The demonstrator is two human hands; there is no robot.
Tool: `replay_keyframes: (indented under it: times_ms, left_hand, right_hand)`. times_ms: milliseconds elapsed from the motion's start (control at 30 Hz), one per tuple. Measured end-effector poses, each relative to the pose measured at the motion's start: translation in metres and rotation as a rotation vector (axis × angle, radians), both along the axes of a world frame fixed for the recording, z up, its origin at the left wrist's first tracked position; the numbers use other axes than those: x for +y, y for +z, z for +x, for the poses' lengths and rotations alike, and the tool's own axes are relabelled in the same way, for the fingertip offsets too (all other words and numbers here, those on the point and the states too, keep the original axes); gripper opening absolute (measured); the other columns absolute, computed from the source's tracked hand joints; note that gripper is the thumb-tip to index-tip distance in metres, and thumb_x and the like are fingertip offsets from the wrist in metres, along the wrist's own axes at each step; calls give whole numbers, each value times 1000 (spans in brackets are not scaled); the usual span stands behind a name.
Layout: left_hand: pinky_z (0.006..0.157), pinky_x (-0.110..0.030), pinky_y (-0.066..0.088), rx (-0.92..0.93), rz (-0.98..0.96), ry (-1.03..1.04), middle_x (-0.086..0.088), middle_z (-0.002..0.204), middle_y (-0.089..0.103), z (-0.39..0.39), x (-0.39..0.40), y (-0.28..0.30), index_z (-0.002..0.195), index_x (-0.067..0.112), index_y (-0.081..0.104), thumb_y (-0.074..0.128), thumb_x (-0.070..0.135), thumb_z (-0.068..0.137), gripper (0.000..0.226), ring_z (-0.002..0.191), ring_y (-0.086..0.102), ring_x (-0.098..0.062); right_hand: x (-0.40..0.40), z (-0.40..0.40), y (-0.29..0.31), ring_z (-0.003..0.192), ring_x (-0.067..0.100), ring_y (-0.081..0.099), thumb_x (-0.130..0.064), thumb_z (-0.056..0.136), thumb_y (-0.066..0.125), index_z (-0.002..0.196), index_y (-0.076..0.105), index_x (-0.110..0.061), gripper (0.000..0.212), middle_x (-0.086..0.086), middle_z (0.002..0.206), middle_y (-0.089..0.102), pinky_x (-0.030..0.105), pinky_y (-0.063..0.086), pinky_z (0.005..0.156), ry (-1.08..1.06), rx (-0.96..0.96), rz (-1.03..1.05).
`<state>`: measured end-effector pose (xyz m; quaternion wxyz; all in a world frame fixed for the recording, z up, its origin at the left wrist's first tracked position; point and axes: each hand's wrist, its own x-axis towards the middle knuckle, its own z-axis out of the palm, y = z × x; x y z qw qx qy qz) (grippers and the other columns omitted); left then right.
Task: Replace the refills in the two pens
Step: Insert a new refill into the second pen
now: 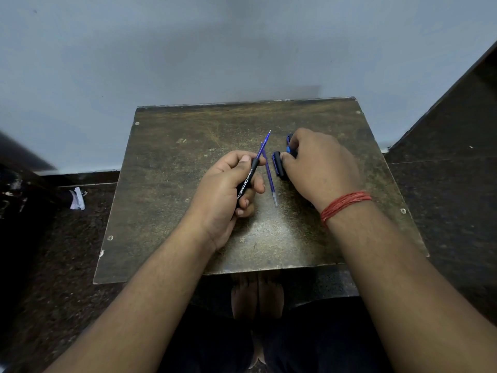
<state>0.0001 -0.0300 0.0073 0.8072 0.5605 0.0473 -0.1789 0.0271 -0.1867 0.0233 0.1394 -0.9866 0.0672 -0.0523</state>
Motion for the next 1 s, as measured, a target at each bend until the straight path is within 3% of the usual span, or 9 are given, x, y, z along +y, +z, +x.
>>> replay_keyframes:
  times_ms: [133, 300, 500, 633, 767, 1000]
  left_hand:
    - [37, -15, 21, -3, -1, 2, -1, 57, 56, 1, 0, 0, 100, 10, 61, 42, 19, 106, 21, 39, 30, -6]
    - [37, -16, 21, -1, -1, 1, -1, 58, 56, 1, 0, -1, 101, 10, 61, 42, 19, 106, 21, 40, 30, -6]
    - [37, -16, 22, -4, -5, 4, -2, 58, 56, 2, 1, -1, 101, 10, 61, 43, 19, 106, 21, 40, 30, -6]
    - [37, -16, 22, 0, -7, 9, -2, 58, 57, 2, 1, -1, 101, 10, 61, 43, 19, 106, 21, 39, 31, -7]
    - [38, -16, 20, 6, -6, 8, -3, 58, 56, 1, 0, 0, 98, 11, 61, 42, 19, 105, 21, 39, 31, -7]
    - [37, -16, 21, -7, 26, -4, -3, 59, 57, 2, 0, -2, 99, 11, 55, 43, 20, 105, 16, 38, 31, -6]
  right_hand:
    - [0, 0, -2, 89, 24, 61, -38, 95, 54, 104, 61, -21, 20, 1, 97, 66, 33, 45, 69, 11, -4, -11]
    - [-1, 1, -1, 91, 25, 63, -35, 95, 54, 103, 62, -22, 18, 0, 97, 67, 35, 50, 73, 6, -45, 27]
    - [-6, 3, 4, 74, 11, 61, -32, 92, 58, 90, 66, -26, 11, -11, 75, 62, 32, 52, 67, -94, -210, 437]
    - [0, 1, 5, 53, 6, 54, -35, 94, 62, 86, 69, -20, 19, -6, 65, 65, 26, 46, 54, -37, -94, 773]
    - [11, -5, 5, 43, 9, 43, -34, 94, 67, 83, 67, -8, 28, -2, 62, 60, 17, 30, 38, 20, 136, 1088]
    - [16, -7, 1, 44, 10, 42, -26, 91, 71, 87, 65, -13, 15, -1, 62, 57, 16, 27, 38, 44, 224, 1177]
